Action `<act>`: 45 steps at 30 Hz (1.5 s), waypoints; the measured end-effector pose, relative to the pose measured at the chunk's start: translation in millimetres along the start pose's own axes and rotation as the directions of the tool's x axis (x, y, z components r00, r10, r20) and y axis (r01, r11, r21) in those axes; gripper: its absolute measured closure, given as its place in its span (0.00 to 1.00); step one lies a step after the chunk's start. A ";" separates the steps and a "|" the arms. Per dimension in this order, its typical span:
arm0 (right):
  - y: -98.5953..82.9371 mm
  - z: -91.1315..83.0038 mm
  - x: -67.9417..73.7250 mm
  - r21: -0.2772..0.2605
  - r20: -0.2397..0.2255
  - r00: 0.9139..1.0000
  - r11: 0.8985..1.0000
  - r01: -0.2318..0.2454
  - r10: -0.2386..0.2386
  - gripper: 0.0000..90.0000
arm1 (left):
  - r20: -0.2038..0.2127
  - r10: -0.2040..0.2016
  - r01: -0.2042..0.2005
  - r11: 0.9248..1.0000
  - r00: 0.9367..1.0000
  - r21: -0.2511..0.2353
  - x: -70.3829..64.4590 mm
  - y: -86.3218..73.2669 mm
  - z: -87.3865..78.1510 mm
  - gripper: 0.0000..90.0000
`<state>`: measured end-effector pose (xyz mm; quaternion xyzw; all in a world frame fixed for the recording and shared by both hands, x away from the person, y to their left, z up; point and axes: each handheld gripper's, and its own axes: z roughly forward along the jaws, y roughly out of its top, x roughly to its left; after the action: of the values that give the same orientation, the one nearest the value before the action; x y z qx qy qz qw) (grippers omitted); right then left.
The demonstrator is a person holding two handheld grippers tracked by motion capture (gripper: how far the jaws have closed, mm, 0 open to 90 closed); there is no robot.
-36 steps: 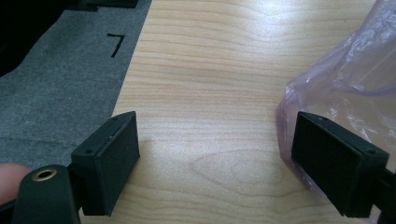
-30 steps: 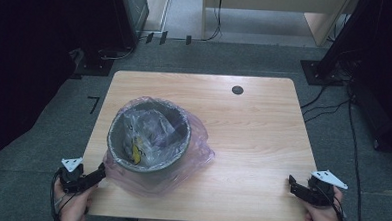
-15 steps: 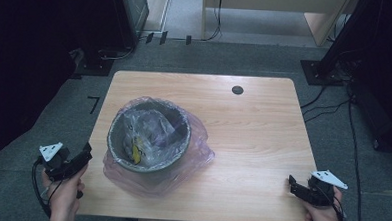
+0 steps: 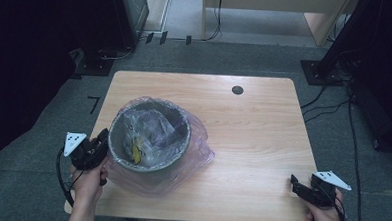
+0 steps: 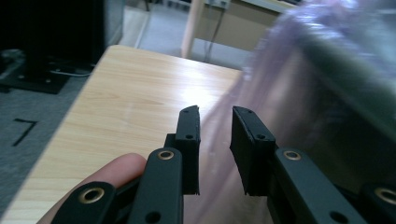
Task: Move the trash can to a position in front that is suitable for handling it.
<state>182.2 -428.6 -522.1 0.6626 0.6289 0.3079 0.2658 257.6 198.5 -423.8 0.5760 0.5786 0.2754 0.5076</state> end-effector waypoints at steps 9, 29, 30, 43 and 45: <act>5.2 -10.8 2.6 -0.066 -0.003 0.997 0.994 -0.083 0.083 0.37 | 0.020 -0.005 0.004 1.000 1.000 0.024 -9.4 -5.2 2.0 0.81; 62.7 -41.0 108.4 -0.194 -0.200 0.979 0.981 -0.009 -0.031 0.41 | 0.075 0.028 -0.033 0.997 0.997 0.063 -36.7 -15.9 7.7 0.77; 62.7 -41.0 108.4 -0.194 -0.200 0.979 0.981 -0.009 -0.031 0.41 | 0.075 0.028 -0.033 0.997 0.997 0.063 -36.7 -15.9 7.7 0.77; 97.3 -24.5 161.7 -0.239 -0.239 0.967 0.971 0.029 -0.088 0.45 | 0.102 0.047 -0.054 0.996 0.994 0.071 -54.4 -21.5 12.8 0.77; 101.4 -18.2 169.9 -0.243 -0.235 0.968 0.970 0.025 -0.084 0.48 | 0.108 0.050 -0.058 0.996 0.993 0.073 -56.3 -22.1 13.7 0.77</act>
<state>239.9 -266.7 -422.3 0.5655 0.6334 0.4525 0.2725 251.4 137.5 -433.1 0.6242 0.5451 0.2358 0.5076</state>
